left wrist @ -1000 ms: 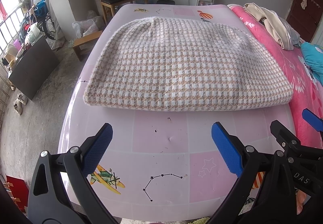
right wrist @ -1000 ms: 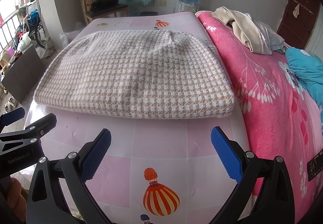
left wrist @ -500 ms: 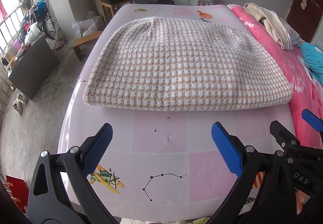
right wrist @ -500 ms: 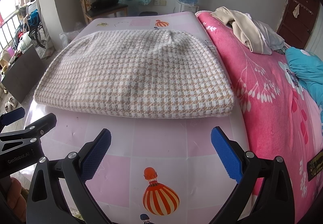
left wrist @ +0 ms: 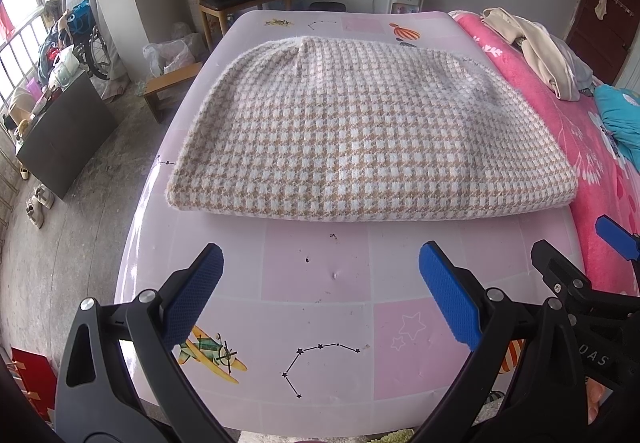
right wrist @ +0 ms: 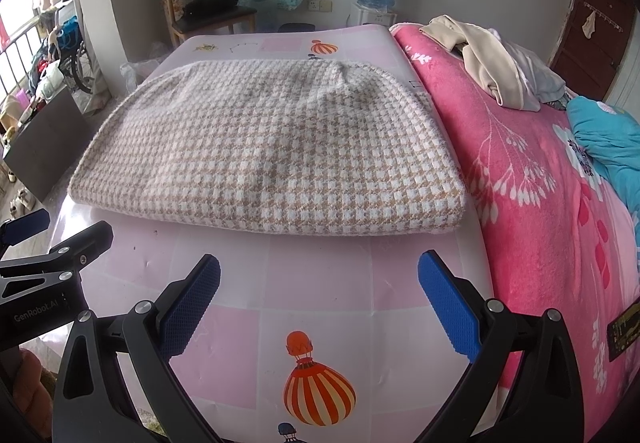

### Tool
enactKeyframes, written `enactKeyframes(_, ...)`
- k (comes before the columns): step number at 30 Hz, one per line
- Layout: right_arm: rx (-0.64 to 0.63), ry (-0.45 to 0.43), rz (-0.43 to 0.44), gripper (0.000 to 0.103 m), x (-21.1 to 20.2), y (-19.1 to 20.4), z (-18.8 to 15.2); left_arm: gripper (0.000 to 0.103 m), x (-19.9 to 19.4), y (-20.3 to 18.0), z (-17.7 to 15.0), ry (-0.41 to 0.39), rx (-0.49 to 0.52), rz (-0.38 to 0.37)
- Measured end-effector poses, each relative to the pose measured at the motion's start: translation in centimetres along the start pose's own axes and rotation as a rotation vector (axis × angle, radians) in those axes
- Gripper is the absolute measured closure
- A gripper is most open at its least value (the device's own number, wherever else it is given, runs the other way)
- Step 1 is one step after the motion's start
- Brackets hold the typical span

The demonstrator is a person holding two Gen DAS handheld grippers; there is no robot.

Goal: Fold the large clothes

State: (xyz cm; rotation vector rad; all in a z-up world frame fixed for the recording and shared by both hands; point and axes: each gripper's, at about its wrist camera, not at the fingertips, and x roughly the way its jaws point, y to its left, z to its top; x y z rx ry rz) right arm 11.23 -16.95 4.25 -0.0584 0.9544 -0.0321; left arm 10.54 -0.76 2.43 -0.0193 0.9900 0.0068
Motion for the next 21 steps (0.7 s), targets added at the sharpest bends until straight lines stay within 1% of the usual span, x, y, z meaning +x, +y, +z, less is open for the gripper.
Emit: enactKeyframes(21, 0.001, 0.0, -0.001, 0.006, -0.04, -0.09, 0.02, 0.008, -0.17, -0.13, 0.06, -0.001, 0.0, 0.0)
